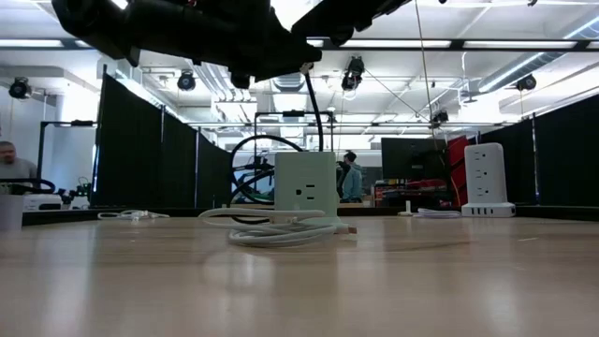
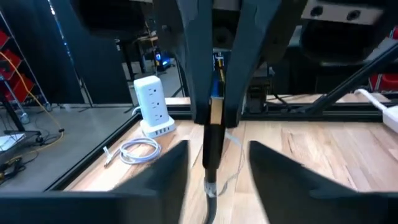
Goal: Insert USB
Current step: Insert the right black charger cable into the pink outlet extension
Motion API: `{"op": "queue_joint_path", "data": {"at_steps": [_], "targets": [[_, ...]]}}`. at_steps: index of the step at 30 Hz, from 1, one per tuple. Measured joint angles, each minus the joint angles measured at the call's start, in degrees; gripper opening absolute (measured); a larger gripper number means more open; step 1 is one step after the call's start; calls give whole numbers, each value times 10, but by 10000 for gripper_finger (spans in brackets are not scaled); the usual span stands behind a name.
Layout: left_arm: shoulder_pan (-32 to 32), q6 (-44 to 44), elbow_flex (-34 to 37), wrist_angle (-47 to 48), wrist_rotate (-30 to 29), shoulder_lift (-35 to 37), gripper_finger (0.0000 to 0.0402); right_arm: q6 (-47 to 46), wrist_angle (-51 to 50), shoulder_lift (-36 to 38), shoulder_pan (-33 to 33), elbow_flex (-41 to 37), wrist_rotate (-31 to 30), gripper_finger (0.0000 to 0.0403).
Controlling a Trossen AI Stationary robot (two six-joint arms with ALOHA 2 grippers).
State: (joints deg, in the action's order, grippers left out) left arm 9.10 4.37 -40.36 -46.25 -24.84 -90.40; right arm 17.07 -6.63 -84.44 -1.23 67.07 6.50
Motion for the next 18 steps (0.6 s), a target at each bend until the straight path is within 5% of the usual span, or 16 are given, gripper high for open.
{"op": "queue_joint_path", "data": {"at_steps": [4, 11, 18], "targets": [[0, 7, 0, 0, -2, -3, 18, -1, -1, 0, 2, 0, 1, 14], [0, 31, 0, 8, -1, -3, 12, 30, -8, 7, 12, 0, -4, 27], [1, 39, 4, 11, -1, -2, 12, 5, -70, 68, 12, 0, -6, 115]]}}
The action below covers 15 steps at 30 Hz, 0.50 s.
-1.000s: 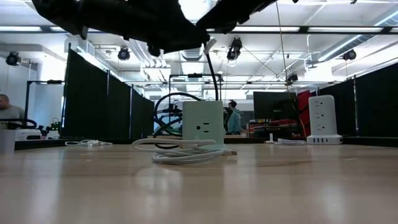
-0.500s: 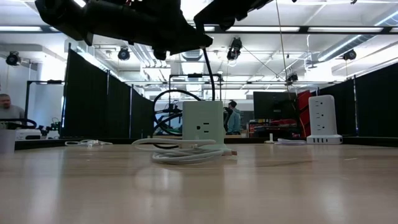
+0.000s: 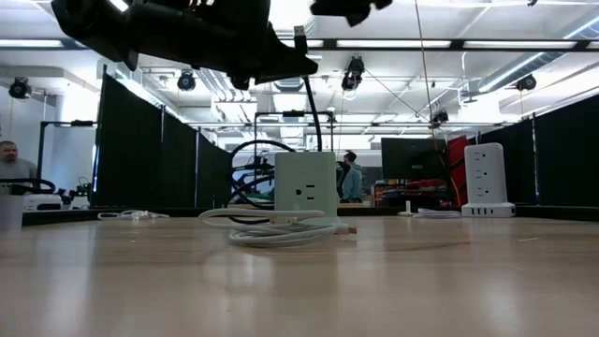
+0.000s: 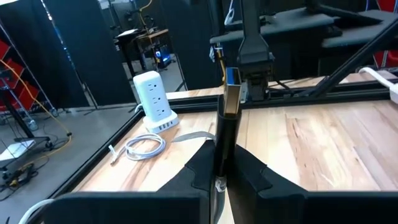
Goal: Insert USB
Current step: Insert the right black charger cable into the pink outlet extension
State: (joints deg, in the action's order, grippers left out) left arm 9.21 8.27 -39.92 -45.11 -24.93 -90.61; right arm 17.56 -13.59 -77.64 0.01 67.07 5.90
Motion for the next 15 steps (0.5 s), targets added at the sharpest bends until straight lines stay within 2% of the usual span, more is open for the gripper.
{"op": "queue_joint_path", "data": {"at_steps": [5, 9, 15], "targets": [[0, 3, 1, 2, -1, 0, 12, -70, -135, 47, 0, 0, 0, 171], [0, 16, 1, 12, -2, 0, 12, -174, -245, 66, 17, -2, 0, 189], [0, 18, 1, 18, -31, 2, 12, -304, -321, 58, 124, -15, 1, 187]]}}
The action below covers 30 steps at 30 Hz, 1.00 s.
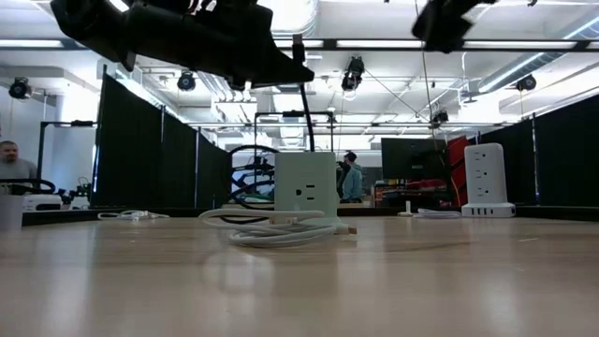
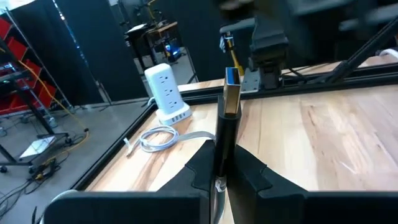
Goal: Insert USB
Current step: Insert the right black charger cable into the pink outlet extension
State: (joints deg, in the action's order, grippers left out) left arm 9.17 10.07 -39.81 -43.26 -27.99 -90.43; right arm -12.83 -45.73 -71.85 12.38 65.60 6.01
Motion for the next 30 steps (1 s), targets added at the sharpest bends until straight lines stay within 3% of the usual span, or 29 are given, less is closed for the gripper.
{"op": "queue_joint_path", "data": {"at_steps": [12, 21, 30], "targets": [[0, -8, 0, 26, 0, 0, 12, -338, -4, -61, 256, -19, -21, 169], [18, -31, 0, 26, 0, 0, 12, -642, 11, -168, 449, -18, -29, 167], [55, -30, 0, 2, 1, 2, 12, -794, 30, -262, 509, 32, 5, 157]]}}
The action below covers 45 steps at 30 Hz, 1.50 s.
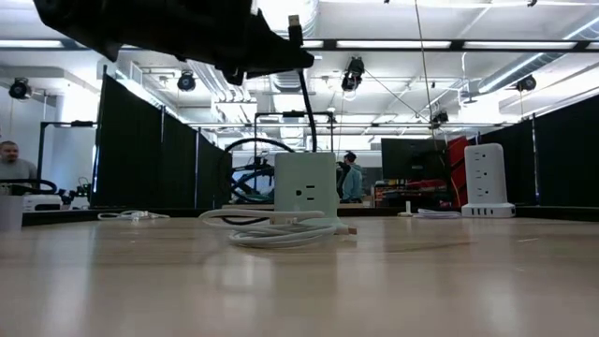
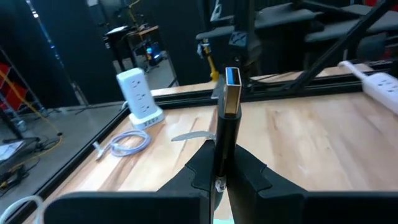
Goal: Insert USB
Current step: Insert the right black charger cable into the pink outlet extension
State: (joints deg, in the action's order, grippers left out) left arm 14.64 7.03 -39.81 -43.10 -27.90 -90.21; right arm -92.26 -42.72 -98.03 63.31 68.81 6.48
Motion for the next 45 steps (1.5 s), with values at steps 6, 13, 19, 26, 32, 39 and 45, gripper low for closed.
{"op": "queue_joint_path", "data": {"at_steps": [6, 13, 19, 26, 32, 39, 45], "targets": [[27, 5, 0, 24, 0, 0, 12, -13, -10, -48, 8, 2, 67, 137], [57, 12, 0, 47, 0, 0, 12, 13, -34, -80, -11, -1, 89, 87], [73, 15, 0, 66, 1, 0, 12, 145, -94, -91, -86, -5, 71, 36], [78, 10, 0, 86, 0, 0, 12, 288, -177, -79, -170, 2, 33, 2], [78, 8, 0, 87, 0, 0, 12, 273, -215, -50, -161, 2, 24, 1], [77, -16, 0, 42, 0, -4, 12, 141, -272, 17, -101, -9, 8, 0], [74, -8, 0, -21, 4, -24, 12, 87, -188, 30, -74, -66, -16, 0]]}}
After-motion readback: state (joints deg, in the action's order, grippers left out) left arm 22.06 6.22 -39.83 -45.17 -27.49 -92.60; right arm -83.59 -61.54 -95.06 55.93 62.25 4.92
